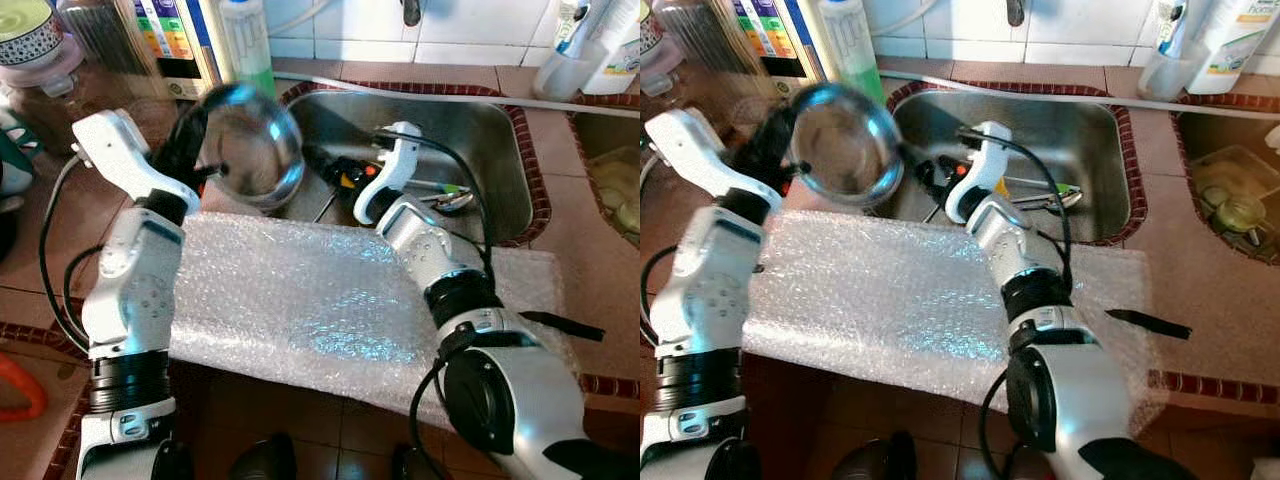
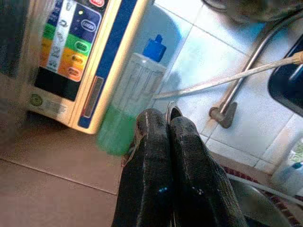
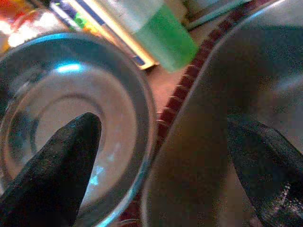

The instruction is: Kitchen organization

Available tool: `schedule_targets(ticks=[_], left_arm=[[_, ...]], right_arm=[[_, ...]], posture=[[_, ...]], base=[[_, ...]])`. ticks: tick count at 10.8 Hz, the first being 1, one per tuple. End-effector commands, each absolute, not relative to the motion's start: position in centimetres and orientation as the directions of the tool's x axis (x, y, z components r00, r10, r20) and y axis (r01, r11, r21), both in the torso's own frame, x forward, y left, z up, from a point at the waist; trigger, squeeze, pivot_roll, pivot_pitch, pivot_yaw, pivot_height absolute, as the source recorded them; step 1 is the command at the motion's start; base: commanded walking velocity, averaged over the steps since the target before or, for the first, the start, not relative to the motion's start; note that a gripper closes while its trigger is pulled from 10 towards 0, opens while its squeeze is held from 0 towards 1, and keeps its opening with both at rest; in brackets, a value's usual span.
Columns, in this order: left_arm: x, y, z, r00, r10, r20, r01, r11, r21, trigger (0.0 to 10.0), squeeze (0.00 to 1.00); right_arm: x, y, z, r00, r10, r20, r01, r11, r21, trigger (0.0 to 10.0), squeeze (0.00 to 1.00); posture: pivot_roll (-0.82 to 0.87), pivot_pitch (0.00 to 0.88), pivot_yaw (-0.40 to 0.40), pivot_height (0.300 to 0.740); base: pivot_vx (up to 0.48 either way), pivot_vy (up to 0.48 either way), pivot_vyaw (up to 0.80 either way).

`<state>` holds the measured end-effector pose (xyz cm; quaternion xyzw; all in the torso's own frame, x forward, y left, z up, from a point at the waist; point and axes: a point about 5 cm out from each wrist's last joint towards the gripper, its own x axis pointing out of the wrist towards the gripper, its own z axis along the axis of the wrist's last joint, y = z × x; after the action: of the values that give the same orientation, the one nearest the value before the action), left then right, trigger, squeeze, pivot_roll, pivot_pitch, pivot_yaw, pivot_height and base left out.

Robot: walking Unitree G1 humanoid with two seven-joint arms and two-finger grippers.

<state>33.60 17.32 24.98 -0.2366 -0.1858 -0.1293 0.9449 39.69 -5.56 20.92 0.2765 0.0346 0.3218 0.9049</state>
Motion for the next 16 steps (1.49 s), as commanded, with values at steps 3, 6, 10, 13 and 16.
schedule_targets(ticks=[3,6,10,13,16], left_arm=[[32.8,16.5,25.9,0.855,-0.254,0.453,0.445,0.808,-0.386,0.0,0.00],[32.3,15.5,26.6,0.815,-0.316,0.486,0.526,0.754,-0.392,0.0,0.00],[32.0,15.2,27.1,0.791,-0.347,0.505,0.569,0.722,-0.395,0.0,0.00],[31.8,15.2,27.2,0.783,-0.356,0.509,0.581,0.710,-0.397,0.0,0.00],[31.7,15.0,27.2,0.780,-0.367,0.507,0.591,0.699,-0.402,0.0,0.00]], right_arm=[[39.7,-4.7,23.1,0.754,0.633,0.176,-0.635,0.632,0.444,10.0,0.00],[40.2,-5.7,24.3,0.786,0.588,0.189,-0.604,0.667,0.436,0.0,0.00],[40.5,-6.4,24.5,0.804,0.564,0.190,-0.561,0.612,0.557,0.0,0.00],[40.6,-6.6,24.4,0.805,0.564,0.184,-0.549,0.591,0.590,0.0,0.00],[40.6,-6.9,23.9,0.809,0.562,0.170,-0.534,0.584,0.611,0.0,0.00]], posture=[[-0.03,0.217,0.064,0.740],[-0.04,0.216,0.060,0.740],[-0.04,0.215,0.061,0.740],[-0.04,0.214,0.061,0.740],[-0.04,0.214,0.063,0.740]], base=[[0.000,0.000,0.00],[0.000,0.000,0.00],[0.000,0.000,0.00],[0.000,0.000,0.00],[0.000,0.000,0.00]])
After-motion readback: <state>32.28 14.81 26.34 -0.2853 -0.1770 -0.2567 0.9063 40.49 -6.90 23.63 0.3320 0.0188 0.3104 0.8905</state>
